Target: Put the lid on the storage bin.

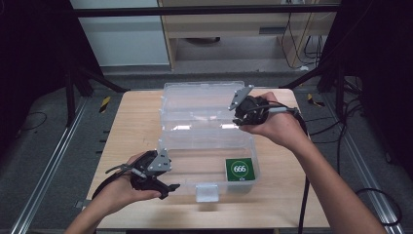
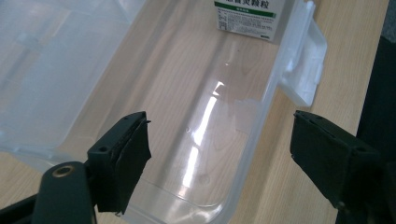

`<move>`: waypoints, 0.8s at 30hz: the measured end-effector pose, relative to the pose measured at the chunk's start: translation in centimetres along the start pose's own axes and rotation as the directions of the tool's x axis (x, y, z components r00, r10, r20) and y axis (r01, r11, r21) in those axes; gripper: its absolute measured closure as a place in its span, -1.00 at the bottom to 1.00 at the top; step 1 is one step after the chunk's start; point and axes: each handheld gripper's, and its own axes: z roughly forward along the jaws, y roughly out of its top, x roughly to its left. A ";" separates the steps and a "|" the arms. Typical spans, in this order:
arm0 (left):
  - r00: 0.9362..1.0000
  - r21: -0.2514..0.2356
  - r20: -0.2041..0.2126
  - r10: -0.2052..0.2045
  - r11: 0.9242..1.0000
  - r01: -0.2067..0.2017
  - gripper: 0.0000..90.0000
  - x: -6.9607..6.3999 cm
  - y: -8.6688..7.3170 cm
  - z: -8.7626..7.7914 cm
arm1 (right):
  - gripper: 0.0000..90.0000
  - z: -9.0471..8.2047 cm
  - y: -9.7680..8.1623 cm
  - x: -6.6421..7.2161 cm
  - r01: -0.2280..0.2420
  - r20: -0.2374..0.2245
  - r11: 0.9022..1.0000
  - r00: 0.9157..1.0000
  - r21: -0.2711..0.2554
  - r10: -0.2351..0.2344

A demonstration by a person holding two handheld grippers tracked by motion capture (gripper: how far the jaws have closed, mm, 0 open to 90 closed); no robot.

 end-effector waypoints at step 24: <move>0.992 0.093 0.100 0.074 0.992 -0.083 -0.19 -0.8 0.0 2.7 | 0.47 4.8 2.4 -0.9 0.189 -0.100 0.977 0.979 0.103 -0.178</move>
